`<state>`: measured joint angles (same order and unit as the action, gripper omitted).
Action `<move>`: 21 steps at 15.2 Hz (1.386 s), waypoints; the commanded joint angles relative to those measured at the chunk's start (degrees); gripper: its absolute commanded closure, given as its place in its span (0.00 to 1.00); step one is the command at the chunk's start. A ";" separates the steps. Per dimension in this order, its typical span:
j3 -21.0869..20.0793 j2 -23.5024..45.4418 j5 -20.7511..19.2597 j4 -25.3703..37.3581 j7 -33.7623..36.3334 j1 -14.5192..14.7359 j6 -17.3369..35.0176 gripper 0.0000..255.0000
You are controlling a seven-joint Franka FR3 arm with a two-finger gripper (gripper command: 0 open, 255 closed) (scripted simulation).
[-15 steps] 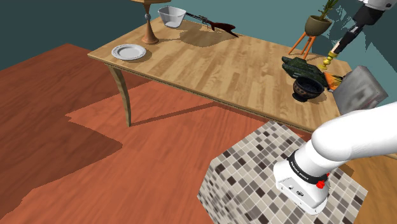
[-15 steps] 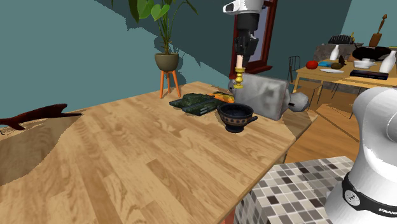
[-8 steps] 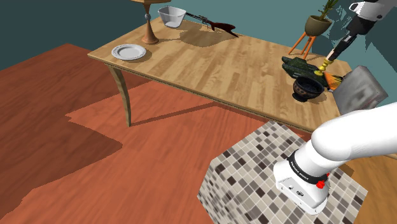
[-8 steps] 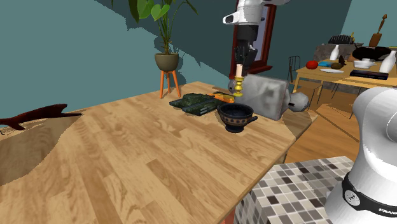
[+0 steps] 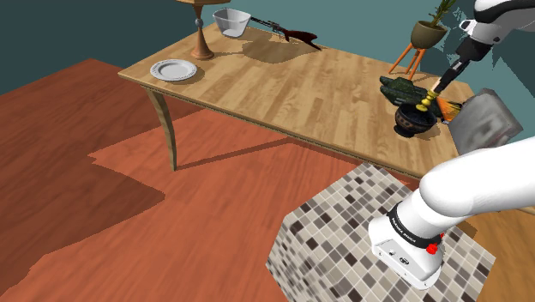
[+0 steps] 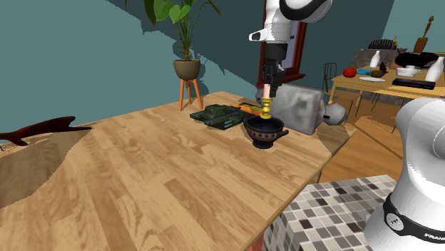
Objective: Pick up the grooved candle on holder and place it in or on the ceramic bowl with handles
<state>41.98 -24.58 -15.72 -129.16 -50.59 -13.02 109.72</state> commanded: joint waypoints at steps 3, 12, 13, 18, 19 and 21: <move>0.90 0.80 -0.07 -2.13 -0.22 0.07 2.93 1.00; 0.91 0.81 -0.06 -2.11 -0.22 0.08 2.92 0.00; 0.91 0.81 -0.06 -2.11 -0.22 0.08 2.92 0.00; -0.20 -0.16 0.07 0.97 -0.07 0.01 -1.08 0.00; -0.70 -0.49 0.20 2.62 -0.05 0.03 -3.04 0.00; -1.07 -0.68 0.32 3.96 -0.06 0.06 -4.57 0.00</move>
<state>41.21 -25.03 -15.41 -125.78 -50.77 -12.94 106.02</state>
